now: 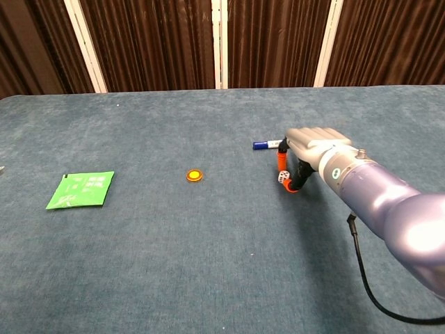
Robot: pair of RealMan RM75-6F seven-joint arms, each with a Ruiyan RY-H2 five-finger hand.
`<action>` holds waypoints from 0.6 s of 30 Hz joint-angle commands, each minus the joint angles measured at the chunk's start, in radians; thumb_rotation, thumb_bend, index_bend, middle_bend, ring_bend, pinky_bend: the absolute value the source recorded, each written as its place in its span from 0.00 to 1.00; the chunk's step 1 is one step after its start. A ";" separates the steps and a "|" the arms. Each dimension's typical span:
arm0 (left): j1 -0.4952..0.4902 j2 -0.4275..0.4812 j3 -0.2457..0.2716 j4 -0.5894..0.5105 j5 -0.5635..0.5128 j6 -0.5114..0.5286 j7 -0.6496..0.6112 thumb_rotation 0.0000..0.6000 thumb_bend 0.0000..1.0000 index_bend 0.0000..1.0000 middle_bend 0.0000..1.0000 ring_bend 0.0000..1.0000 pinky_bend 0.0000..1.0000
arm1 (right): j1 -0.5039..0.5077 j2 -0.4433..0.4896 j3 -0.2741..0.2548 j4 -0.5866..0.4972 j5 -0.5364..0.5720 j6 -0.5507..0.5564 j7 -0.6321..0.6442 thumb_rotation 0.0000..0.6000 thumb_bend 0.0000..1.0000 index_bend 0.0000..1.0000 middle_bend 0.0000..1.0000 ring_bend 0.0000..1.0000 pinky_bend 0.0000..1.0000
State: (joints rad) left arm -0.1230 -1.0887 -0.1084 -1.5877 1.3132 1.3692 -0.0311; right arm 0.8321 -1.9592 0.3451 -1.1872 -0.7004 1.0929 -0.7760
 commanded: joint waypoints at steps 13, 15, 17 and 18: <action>-0.006 0.000 0.002 0.000 0.004 -0.008 -0.009 1.00 0.10 0.00 0.00 0.00 0.00 | -0.002 0.001 -0.003 -0.020 -0.061 0.020 0.057 1.00 0.38 0.61 0.24 0.00 0.00; -0.006 0.000 0.001 0.002 0.002 -0.008 -0.010 1.00 0.10 0.00 0.00 0.00 0.00 | -0.003 0.012 0.000 -0.046 -0.073 0.033 0.056 1.00 0.38 0.61 0.24 0.00 0.00; -0.005 0.000 -0.001 0.004 0.000 -0.007 -0.011 1.00 0.11 0.00 0.00 0.00 0.00 | -0.005 0.033 0.005 -0.087 -0.087 0.053 0.047 1.00 0.38 0.61 0.24 0.00 0.00; -0.005 0.000 -0.001 0.004 -0.001 -0.005 -0.013 1.00 0.11 0.00 0.00 0.00 0.00 | -0.006 0.051 0.010 -0.118 -0.098 0.072 0.040 1.00 0.38 0.61 0.24 0.00 0.00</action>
State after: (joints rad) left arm -0.1280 -1.0890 -0.1094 -1.5838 1.3123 1.3632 -0.0432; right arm 0.8284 -1.9355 0.3473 -1.2619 -0.7786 1.1367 -0.7265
